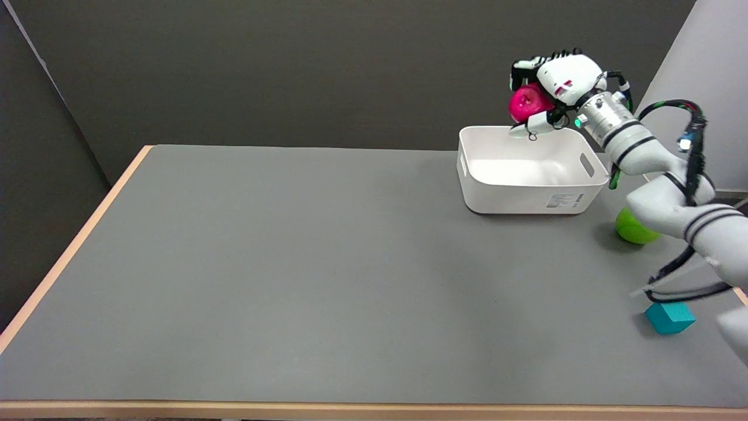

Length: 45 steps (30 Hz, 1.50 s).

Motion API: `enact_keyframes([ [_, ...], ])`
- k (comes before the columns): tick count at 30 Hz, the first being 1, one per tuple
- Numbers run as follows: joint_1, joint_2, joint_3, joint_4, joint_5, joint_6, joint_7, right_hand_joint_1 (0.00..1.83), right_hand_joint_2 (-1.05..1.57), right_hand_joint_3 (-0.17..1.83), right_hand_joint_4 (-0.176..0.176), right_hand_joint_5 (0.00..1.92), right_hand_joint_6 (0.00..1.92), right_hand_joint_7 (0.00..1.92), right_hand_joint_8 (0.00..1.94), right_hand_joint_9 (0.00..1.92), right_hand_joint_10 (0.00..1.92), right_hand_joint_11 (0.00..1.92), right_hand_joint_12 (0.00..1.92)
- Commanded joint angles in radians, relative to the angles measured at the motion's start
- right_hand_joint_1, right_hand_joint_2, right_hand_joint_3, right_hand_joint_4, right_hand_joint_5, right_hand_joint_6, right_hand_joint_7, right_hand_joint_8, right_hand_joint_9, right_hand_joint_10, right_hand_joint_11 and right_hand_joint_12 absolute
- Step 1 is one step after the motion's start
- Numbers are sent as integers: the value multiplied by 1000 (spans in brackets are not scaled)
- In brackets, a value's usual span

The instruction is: Place the red apple into the white box.

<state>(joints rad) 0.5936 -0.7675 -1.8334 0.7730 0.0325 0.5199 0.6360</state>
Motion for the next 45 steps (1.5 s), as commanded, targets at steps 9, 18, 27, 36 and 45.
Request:
enact_keyframes([
  [9,116,-83,-39,-242,-131,-190,-35,1137,1104,356,-19,650,1639,773,1337,871,1533,608,1440],
  [18,-12,-49,53,-118,-131,-209,-33,1148,1054,448,-15,671,1652,782,1344,856,1606,563,1514],
  [27,-96,-34,50,-75,-3,-191,-33,1337,945,596,-140,703,1655,818,1343,736,1522,561,1563],
  [36,-202,-21,61,1,242,-162,-31,670,782,1007,172,367,931,536,659,603,1116,352,1413],
  [45,-221,-3,52,72,307,-117,-23,204,643,1034,151,153,457,151,272,236,643,209,1215],
])
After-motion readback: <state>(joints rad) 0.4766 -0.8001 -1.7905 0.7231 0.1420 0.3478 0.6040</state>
